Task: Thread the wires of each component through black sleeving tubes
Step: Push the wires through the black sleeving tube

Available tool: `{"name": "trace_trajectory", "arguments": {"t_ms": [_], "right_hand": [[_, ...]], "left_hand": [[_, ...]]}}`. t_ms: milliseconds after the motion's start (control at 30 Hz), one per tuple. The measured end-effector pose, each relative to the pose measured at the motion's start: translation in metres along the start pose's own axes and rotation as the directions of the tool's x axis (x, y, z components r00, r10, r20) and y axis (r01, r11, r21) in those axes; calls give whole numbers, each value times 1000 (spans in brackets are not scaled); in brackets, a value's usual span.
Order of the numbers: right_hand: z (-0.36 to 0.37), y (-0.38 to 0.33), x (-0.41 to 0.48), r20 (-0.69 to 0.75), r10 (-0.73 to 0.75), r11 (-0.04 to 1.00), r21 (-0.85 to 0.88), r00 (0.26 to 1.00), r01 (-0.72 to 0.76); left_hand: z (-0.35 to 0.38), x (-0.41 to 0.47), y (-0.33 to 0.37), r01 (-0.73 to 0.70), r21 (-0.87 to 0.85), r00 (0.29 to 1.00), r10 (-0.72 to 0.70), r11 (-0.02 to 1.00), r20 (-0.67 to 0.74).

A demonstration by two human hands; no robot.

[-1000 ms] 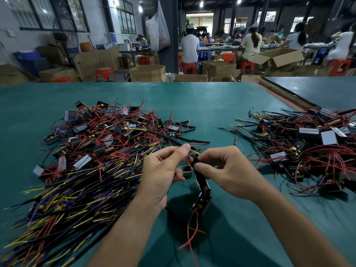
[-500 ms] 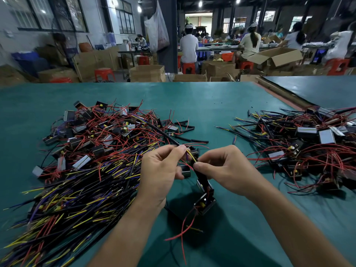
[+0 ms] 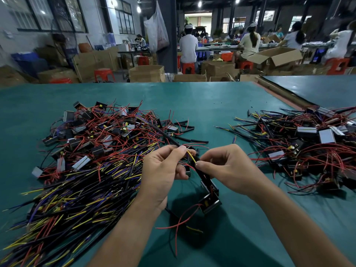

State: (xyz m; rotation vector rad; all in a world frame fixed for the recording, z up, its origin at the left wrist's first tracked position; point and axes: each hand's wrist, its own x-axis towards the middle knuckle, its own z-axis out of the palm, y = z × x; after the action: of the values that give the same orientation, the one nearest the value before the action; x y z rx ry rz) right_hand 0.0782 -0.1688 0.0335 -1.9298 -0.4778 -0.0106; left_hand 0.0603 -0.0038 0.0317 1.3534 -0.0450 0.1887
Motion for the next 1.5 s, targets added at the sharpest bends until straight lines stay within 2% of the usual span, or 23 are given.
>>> {"name": "trace_trajectory", "arguments": {"t_ms": [300,633,933,1067,1267,1500], "right_hand": [[-1,0,-1,19,-5,1000,-28,1000,5],[-7,0,-1,44,8,998,-61,999,-5],[-5,0,-2,13,-24,995,-94,1000,26],[-3,-1,-2,-29,-46,995,-89,998,44],[-2,-3,-2,-49,-85,996,-37,995,84],[-1,-1,-2,-1,-76,996,47,997,76]], "left_hand": [[-2,1,-1,-32,-45,999,32,998,8],[0,2,-5,-129,45,990,131,991,-46],[-1,2,-6,-158,101,987,158,982,5],[-1,0,-2,-108,57,994,108,992,11],[-2,-1,5,119,-58,991,-115,991,64],[-2,-2,5,125,-47,988,-120,991,98]]}}
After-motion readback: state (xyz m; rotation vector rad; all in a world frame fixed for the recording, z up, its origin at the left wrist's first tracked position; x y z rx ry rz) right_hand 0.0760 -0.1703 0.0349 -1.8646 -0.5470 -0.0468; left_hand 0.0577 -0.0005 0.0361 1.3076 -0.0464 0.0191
